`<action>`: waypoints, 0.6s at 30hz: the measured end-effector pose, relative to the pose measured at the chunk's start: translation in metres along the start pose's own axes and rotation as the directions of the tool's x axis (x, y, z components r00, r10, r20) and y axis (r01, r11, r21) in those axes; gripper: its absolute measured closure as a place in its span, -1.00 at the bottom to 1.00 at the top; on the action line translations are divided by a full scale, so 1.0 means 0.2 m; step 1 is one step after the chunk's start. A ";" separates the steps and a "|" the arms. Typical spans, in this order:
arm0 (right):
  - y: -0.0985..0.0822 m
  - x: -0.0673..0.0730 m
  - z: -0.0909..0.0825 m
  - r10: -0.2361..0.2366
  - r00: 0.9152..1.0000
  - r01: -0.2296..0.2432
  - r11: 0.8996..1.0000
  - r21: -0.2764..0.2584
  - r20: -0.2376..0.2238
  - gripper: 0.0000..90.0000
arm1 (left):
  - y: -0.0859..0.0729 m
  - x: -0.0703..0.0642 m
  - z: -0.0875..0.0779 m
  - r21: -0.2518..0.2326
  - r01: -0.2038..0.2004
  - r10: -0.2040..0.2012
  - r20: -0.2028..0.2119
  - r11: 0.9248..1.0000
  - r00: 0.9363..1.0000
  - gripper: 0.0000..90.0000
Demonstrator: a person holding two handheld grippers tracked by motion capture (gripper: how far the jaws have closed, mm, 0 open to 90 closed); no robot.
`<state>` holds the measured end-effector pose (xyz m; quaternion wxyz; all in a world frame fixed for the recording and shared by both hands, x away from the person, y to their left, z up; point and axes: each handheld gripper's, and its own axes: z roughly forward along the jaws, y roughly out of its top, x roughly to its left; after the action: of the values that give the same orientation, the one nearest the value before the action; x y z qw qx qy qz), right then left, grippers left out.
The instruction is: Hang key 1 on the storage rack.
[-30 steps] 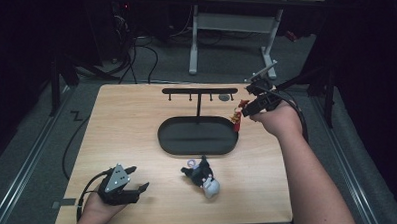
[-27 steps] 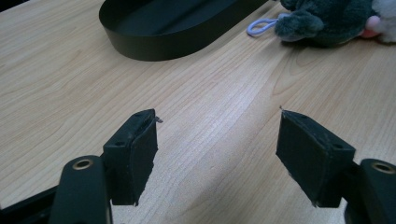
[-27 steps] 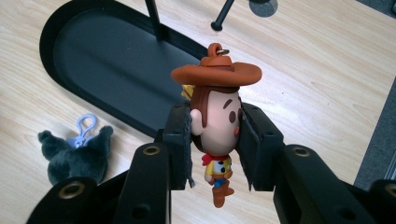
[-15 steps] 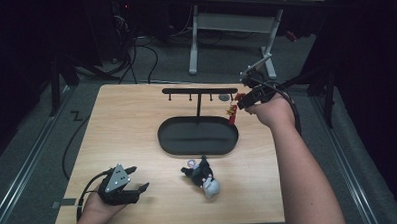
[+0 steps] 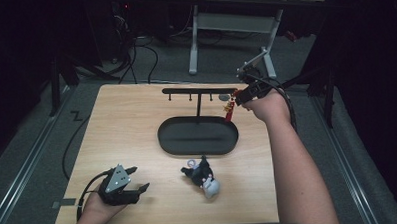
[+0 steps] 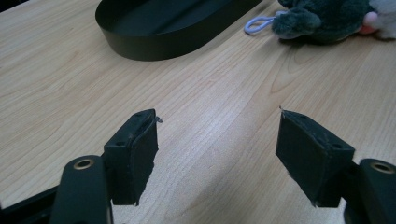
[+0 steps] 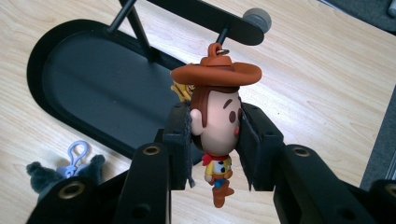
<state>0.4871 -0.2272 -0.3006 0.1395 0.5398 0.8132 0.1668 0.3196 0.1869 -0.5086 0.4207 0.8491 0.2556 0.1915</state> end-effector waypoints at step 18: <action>-0.14 -0.06 0.29 0.054 0.998 -0.053 0.995 0.082 -0.012 0.48 | 0.00 -0.01 0.01 0.013 -0.013 0.013 0.005 1.000 1.000 -0.33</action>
<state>0.4926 -0.2413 -0.3642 0.1069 0.5655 0.8056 0.1409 0.3191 0.1853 -0.5091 0.4146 0.8539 0.2503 0.1906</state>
